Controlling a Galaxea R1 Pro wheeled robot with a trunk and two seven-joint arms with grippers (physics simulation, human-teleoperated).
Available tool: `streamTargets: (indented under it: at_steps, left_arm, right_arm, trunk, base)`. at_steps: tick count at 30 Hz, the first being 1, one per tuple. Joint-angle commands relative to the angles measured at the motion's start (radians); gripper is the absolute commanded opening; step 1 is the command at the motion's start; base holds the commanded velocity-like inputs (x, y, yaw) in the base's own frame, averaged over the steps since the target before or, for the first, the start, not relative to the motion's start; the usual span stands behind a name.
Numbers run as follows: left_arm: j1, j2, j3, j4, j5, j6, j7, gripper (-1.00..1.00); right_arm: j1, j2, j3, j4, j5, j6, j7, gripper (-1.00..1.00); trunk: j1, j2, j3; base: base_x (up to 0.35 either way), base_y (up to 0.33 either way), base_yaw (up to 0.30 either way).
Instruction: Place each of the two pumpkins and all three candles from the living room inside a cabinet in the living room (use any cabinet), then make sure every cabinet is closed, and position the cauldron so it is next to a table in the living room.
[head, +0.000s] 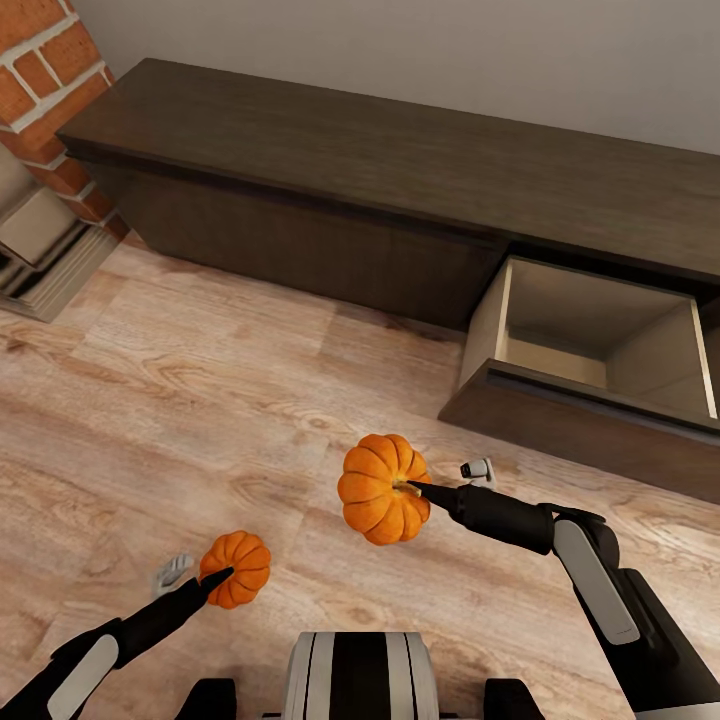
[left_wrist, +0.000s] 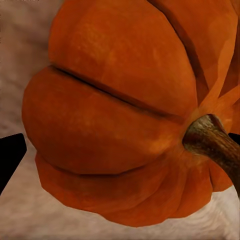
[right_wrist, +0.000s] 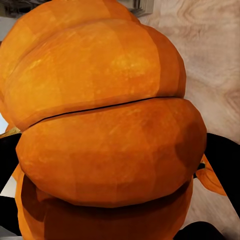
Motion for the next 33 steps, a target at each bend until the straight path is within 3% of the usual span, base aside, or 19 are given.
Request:
streamTargets:
  at_steps: [1,21,33]
  left_arm:
    - [0.000,0.001,-0.002,0.002,-0.005,0.001,0.028,-1.00]
    - [0.000,0.001,-0.002,0.002,-0.005,0.001,0.026,-1.00]
    - [0.000,0.002,-0.002,0.002,-0.005,0.001,0.026,-1.00]
  right_arm:
    - [-0.001,-0.001,0.001,0.000,-0.004,0.005,-0.001,-1.00]
    - [-0.001,-0.001,0.001,0.000,-0.003,0.005,-0.001,-1.00]
    - [-0.001,-0.001,0.001,0.000,-0.002,0.005,-0.002,-1.00]
  trunk:
    - [0.000,0.000,-0.001]
    - [0.000,0.000,-0.001]
    - [-0.004,0.002,0.038]
  base:
    - [0.000,0.000,0.000]
    - [0.000,0.000,0.000]
    - [0.000,0.000,0.000]
